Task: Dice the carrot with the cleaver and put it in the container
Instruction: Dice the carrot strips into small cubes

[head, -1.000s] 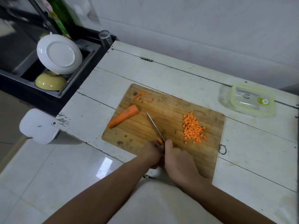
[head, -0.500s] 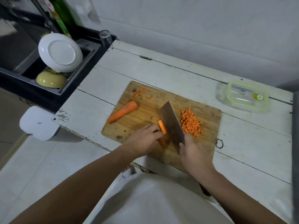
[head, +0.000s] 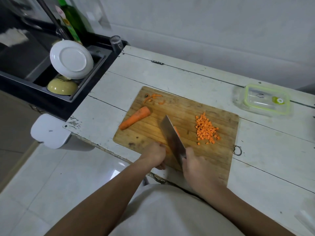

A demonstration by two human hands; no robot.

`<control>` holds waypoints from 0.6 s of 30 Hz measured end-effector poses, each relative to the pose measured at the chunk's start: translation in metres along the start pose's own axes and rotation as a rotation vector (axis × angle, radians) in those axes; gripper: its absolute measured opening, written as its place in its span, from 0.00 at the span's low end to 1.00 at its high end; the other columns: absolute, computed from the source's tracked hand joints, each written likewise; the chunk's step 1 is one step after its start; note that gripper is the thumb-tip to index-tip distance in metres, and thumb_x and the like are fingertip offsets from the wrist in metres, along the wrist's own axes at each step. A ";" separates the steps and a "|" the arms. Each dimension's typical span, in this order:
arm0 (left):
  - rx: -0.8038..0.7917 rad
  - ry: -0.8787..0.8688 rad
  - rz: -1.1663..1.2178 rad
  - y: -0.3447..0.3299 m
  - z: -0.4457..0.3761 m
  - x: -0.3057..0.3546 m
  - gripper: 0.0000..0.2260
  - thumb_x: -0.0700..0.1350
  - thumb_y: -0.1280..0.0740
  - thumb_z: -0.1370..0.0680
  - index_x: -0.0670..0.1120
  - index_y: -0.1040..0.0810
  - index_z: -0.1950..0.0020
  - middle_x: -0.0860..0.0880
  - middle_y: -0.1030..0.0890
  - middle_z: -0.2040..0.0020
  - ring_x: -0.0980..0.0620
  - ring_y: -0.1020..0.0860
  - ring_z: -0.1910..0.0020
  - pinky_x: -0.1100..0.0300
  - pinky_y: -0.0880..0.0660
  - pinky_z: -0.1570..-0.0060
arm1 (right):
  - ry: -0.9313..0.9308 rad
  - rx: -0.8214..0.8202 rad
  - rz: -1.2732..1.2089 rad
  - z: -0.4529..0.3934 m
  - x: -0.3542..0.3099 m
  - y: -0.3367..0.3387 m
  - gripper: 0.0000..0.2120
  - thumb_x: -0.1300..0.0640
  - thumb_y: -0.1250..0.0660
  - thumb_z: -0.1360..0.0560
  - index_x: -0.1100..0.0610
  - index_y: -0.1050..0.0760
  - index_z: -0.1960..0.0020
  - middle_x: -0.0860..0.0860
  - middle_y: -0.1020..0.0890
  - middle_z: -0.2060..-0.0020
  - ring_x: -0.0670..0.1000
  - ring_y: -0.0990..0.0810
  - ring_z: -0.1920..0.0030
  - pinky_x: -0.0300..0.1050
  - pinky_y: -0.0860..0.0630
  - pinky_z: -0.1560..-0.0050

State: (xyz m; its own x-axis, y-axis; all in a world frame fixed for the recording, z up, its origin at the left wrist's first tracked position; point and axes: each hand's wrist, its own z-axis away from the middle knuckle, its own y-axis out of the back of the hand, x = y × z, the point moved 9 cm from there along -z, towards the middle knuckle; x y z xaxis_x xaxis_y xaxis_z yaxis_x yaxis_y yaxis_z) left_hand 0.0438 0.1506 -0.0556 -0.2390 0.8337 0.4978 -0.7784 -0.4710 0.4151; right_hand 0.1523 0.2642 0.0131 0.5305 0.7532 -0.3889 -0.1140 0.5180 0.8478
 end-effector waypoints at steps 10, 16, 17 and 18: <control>-0.051 0.059 0.449 -0.009 0.000 -0.014 0.08 0.38 0.45 0.14 0.40 0.28 0.50 0.36 0.19 0.65 0.44 0.21 0.77 0.57 0.25 0.74 | 0.160 -0.011 0.350 0.011 -0.019 -0.004 0.10 0.57 0.38 0.20 0.51 0.35 0.41 0.49 0.18 0.64 0.53 0.18 0.67 0.44 0.41 0.74; -0.032 -0.024 0.364 -0.009 -0.003 -0.012 0.08 0.39 0.44 0.14 0.40 0.28 0.50 0.32 0.16 0.60 0.38 0.18 0.68 0.49 0.20 0.66 | 0.151 -0.064 0.296 0.012 -0.018 -0.010 0.11 0.58 0.44 0.18 0.52 0.38 0.36 0.50 0.17 0.57 0.54 0.17 0.60 0.47 0.29 0.66; -0.031 -0.028 0.358 -0.009 -0.003 -0.012 0.08 0.39 0.44 0.15 0.40 0.28 0.50 0.32 0.16 0.60 0.38 0.18 0.69 0.49 0.20 0.67 | 0.149 -0.083 0.299 0.012 -0.019 -0.011 0.11 0.59 0.44 0.18 0.52 0.39 0.36 0.51 0.18 0.56 0.54 0.17 0.58 0.47 0.30 0.65; -0.029 -0.033 0.353 -0.008 -0.003 -0.011 0.08 0.38 0.45 0.15 0.40 0.28 0.51 0.32 0.17 0.61 0.38 0.18 0.70 0.49 0.20 0.67 | 0.146 -0.100 0.301 0.011 -0.019 -0.012 0.12 0.61 0.44 0.18 0.53 0.39 0.36 0.52 0.18 0.55 0.55 0.17 0.57 0.48 0.29 0.64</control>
State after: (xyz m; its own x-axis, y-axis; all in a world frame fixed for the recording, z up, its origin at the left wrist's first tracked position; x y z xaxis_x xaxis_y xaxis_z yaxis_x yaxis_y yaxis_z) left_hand 0.0509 0.1465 -0.0666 -0.4777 0.6112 0.6311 -0.6673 -0.7196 0.1919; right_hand 0.1529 0.2390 0.0141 0.3352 0.9247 -0.1803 -0.3323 0.2951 0.8958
